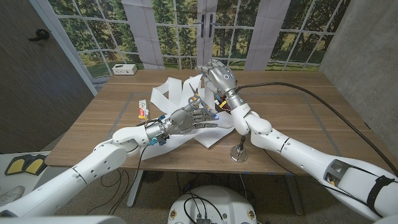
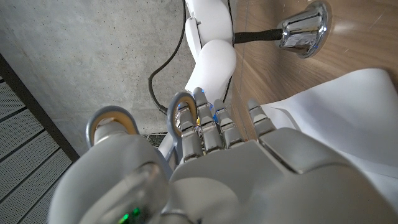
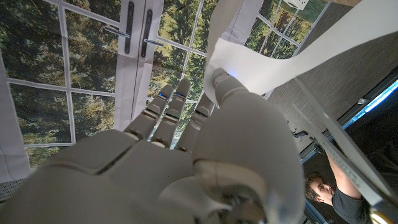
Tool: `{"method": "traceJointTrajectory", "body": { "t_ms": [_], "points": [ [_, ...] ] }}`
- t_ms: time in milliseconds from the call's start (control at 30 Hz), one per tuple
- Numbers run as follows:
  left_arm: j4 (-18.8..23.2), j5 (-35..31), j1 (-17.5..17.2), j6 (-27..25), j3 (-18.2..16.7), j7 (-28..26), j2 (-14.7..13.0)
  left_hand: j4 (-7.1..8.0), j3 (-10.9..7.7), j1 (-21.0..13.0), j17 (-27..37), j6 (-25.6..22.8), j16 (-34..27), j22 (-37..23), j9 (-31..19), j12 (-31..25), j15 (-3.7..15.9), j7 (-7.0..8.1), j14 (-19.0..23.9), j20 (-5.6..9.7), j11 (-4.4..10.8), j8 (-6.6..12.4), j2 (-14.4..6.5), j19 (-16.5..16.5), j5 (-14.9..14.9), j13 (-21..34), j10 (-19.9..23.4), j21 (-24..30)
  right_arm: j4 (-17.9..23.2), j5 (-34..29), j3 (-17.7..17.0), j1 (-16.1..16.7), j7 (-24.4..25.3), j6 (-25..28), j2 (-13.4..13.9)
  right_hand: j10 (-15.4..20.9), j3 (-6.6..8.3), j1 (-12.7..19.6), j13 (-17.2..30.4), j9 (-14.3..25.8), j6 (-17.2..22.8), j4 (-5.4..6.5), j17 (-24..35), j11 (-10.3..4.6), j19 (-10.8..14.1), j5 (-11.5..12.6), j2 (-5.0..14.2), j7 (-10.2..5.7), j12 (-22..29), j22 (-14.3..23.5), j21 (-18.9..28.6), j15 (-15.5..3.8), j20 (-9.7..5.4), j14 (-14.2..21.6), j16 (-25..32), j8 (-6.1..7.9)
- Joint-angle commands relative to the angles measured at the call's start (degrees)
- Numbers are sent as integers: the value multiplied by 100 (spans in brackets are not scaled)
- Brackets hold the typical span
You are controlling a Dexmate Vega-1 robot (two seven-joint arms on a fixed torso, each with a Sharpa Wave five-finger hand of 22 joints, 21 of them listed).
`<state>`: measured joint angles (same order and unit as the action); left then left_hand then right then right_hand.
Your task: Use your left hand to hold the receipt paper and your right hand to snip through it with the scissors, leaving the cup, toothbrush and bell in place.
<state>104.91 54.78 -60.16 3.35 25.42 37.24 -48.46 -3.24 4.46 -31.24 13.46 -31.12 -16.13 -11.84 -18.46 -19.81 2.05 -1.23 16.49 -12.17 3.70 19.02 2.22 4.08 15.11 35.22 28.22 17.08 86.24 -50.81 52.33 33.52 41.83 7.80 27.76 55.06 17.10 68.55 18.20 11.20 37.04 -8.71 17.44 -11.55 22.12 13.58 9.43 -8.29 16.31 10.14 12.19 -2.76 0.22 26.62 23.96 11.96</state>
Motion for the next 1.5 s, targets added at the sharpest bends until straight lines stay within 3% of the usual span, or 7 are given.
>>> {"method": "traceJointTrajectory", "body": {
  "t_ms": [33, 1500],
  "points": [
    [-2, -21, 90, -86, 42, 78, -13, 12, 46, -7, 6, -3, 22, -27, -22, 32, -1, -17, 69, -12, 43, -24, -68, 19, 23, 30, 51, -26, -130, -13, 10, -107, -16, -25, -77, 3, -20, 24, 23, 18, -21, 11, 8, 2, -15, 22, -19, -18, 15, 17, -6, -1069, -20, 33, 24, -10],
    [-290, 9, 224, 10, 7, 253, 96, 24, 103, -15, 10, -7, 38, -31, -23, 63, 19, 3, 85, -12, 46, -39, -109, 32, 27, 46, 59, -50, 107, -59, -104, 91, -27, -17, 111, 93, -50, 51, 53, 20, 64, -13, 20, -11, 19, 95, -41, 15, 77, 16, 0, -1075, 58, 53, -11, 6]
  ]
}}
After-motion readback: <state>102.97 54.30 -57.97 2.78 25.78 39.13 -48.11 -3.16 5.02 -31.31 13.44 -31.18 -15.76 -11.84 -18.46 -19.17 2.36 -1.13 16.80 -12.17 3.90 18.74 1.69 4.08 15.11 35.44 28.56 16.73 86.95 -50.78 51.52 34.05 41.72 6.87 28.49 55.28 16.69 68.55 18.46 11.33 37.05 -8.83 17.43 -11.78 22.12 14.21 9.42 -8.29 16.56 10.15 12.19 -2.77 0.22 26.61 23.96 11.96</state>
